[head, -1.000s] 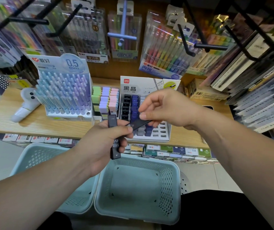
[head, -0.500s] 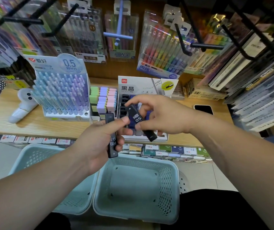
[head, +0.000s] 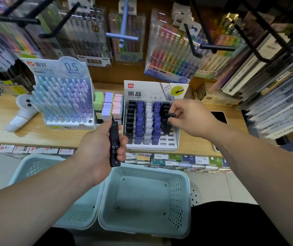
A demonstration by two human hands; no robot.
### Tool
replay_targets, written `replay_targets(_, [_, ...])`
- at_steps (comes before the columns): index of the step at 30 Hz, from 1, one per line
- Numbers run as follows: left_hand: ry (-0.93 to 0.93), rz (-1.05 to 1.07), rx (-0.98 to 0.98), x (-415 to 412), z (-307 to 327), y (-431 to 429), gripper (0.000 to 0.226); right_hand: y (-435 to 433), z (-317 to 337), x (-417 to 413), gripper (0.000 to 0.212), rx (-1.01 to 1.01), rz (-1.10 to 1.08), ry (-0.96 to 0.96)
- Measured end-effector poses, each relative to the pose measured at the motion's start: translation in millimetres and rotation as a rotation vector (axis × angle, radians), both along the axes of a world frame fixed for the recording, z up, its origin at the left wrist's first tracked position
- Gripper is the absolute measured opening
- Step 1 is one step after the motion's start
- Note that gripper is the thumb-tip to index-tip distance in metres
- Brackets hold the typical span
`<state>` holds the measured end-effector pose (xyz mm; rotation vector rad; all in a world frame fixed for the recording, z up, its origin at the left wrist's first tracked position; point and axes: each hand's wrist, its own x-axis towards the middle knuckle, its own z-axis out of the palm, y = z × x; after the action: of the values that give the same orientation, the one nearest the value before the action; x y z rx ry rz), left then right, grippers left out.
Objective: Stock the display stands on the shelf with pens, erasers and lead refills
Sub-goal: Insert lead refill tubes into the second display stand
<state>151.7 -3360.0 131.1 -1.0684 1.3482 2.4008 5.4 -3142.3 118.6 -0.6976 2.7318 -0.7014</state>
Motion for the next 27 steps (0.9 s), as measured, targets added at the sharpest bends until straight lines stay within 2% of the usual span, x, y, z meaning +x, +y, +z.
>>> replay_targets(8, [0.073, -0.044, -0.091, -2, 1, 2, 0.009, -1, -11, 0, 0.011, -0.002, 0.021, 0.001])
replay_targets(13, [0.067, -0.142, -0.172, -1, 1, 6, 0.015, 5, -15, 1, 0.012, -0.022, 0.004, -0.025])
replay_targets(17, [0.011, -0.210, -0.086, 7, -1, 11, 0.015, 5, -12, 3, 0.012, -0.011, 0.027, -0.005])
replay_targets(23, [0.008, -0.213, -0.112, 28, 3, 6, 0.016, 3, -16, 6, 0.019, 0.061, 0.055, 0.010])
replay_targets(26, [0.000, -0.344, -0.187, 42, 13, -2, 0.005, 6, -20, 6, 0.014, 0.096, 0.055, 0.031])
replay_targets(27, [-0.001, -0.400, -0.243, 48, 16, -4, 0.008, 7, -21, 5, 0.009, 0.095, 0.050, 0.033])
